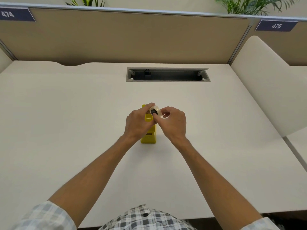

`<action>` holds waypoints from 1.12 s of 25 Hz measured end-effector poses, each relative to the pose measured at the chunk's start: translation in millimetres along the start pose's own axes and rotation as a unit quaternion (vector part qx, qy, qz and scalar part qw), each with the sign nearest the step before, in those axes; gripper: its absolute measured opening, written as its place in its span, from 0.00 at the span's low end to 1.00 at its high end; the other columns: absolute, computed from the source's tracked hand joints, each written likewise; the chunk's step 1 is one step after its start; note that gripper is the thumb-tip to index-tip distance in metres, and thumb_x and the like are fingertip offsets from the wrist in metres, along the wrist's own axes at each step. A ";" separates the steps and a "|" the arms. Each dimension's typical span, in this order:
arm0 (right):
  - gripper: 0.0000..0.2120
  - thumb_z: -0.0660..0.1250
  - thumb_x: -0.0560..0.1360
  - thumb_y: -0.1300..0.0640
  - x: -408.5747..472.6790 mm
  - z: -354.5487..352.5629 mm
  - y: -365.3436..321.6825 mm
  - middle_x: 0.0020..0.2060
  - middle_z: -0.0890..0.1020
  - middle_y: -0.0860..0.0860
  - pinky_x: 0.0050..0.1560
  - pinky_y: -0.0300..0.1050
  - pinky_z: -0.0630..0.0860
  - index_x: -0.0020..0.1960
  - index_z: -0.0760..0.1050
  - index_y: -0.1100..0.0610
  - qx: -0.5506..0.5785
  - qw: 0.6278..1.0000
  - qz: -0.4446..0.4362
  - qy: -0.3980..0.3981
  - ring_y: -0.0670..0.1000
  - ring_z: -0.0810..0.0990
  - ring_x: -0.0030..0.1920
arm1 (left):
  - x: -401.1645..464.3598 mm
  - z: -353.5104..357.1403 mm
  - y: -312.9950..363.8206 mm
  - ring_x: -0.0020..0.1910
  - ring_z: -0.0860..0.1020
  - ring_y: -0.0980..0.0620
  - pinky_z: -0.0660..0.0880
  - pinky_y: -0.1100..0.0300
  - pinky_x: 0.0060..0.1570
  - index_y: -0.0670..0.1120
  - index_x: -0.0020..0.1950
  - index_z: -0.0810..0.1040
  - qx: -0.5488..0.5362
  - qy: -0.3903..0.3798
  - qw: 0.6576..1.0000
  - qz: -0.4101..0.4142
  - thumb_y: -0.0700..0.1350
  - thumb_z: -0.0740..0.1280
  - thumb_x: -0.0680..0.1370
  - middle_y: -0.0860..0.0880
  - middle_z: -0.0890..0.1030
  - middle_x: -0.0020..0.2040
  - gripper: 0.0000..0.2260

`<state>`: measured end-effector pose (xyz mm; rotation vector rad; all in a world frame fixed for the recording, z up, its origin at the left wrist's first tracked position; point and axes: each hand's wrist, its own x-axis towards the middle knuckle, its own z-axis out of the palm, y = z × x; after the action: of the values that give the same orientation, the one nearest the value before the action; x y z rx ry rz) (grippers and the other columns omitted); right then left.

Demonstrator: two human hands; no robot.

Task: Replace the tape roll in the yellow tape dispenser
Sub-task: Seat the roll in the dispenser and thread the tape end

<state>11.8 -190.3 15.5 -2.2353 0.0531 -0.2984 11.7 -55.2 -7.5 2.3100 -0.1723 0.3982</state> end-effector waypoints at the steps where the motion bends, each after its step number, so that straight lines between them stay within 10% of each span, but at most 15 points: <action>1: 0.11 0.71 0.68 0.44 0.4 1.8 -1.2 0.36 0.83 0.45 0.40 0.43 0.78 0.42 0.82 0.51 -0.005 1.000 0.005 0.004 0.44 0.80 0.38 | -0.9 -0.5 -0.8 0.46 0.82 0.49 0.79 0.51 0.44 0.56 0.63 0.74 0.015 0.004 1.000 0.000 0.54 0.71 0.73 0.53 0.84 0.47 0.20; 11: 0.08 0.71 0.70 0.48 0.3 16.8 -1.2 0.34 0.85 0.46 0.42 0.47 0.81 0.42 0.84 0.52 0.016 0.998 0.044 -0.036 0.47 0.83 0.38 | 1.8 1.9 -15.9 0.48 0.78 0.53 0.74 0.58 0.44 0.59 0.67 0.72 -0.018 -0.051 0.998 -0.036 0.52 0.70 0.73 0.56 0.82 0.55 0.22; 20: 0.09 0.72 0.70 0.51 7.6 26.8 -5.9 0.31 0.84 0.49 0.45 0.48 0.79 0.38 0.83 0.56 0.028 0.998 0.057 -0.029 0.49 0.82 0.35 | -3.1 11.8 -34.3 0.72 0.67 0.51 0.69 0.50 0.67 0.50 0.74 0.64 0.000 -0.065 0.993 -0.099 0.58 0.69 0.74 0.52 0.68 0.73 0.32; 28: 0.11 0.69 0.71 0.49 10.1 47.1 -8.5 0.33 0.84 0.51 0.37 0.44 0.72 0.38 0.81 0.57 -0.064 0.996 0.054 -0.029 0.53 0.81 0.35 | -13.0 14.6 -33.7 0.63 0.75 0.49 0.75 0.49 0.58 0.50 0.72 0.67 -0.005 -0.051 0.991 -0.125 0.56 0.67 0.75 0.52 0.75 0.68 0.28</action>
<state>32.0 -150.4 -4.3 -2.3564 0.1641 -0.1754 11.0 -42.3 -44.2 2.3068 0.0657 0.1519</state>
